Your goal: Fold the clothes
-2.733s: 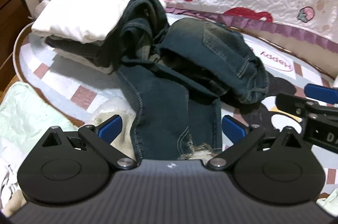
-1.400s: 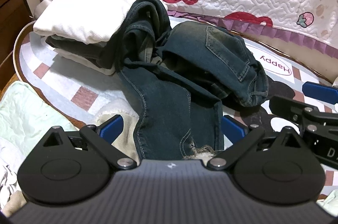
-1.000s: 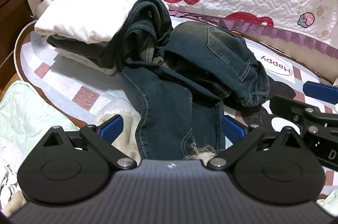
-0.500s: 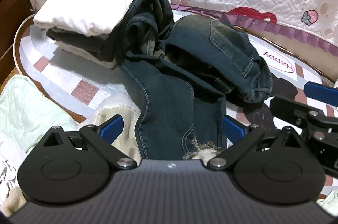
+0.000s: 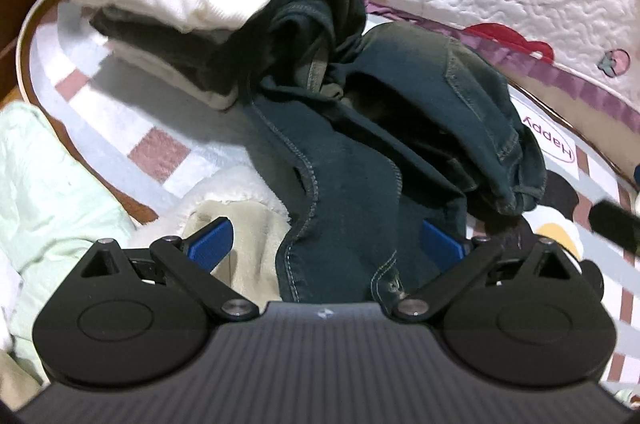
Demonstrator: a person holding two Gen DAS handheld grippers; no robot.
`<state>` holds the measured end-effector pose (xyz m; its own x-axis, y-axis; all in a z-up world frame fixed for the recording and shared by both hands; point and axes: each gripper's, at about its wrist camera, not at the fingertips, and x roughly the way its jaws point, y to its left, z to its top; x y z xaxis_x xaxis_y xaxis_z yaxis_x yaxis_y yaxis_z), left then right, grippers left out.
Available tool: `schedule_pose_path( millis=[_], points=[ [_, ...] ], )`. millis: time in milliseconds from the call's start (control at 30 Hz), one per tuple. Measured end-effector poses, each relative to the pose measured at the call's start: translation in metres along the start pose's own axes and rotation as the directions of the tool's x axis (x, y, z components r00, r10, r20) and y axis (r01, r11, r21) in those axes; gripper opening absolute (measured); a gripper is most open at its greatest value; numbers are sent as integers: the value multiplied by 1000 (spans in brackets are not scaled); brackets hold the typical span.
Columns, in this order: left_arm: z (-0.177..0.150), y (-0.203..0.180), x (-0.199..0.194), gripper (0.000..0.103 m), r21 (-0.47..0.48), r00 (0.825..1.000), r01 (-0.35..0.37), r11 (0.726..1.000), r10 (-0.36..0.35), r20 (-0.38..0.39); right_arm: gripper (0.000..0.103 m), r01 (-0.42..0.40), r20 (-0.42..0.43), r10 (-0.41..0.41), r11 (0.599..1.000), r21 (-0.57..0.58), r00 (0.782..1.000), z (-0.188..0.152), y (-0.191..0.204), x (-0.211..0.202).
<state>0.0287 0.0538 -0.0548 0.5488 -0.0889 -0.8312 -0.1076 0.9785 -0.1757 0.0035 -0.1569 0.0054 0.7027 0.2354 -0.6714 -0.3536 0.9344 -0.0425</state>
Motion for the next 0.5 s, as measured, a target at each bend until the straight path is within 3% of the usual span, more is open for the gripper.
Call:
schedule_pose_path(
  millis=[300,500],
  points=[
    [1,-7,28,90,8,999,19,1000,-18,-48,87,26,-67,-40,979,-200,997,-5,0,65],
    [14,-11,56,65,0,997,28,1000,-28,-69,87,7,-116,-31,980,-201,993,-1,-14,118]
  ],
)
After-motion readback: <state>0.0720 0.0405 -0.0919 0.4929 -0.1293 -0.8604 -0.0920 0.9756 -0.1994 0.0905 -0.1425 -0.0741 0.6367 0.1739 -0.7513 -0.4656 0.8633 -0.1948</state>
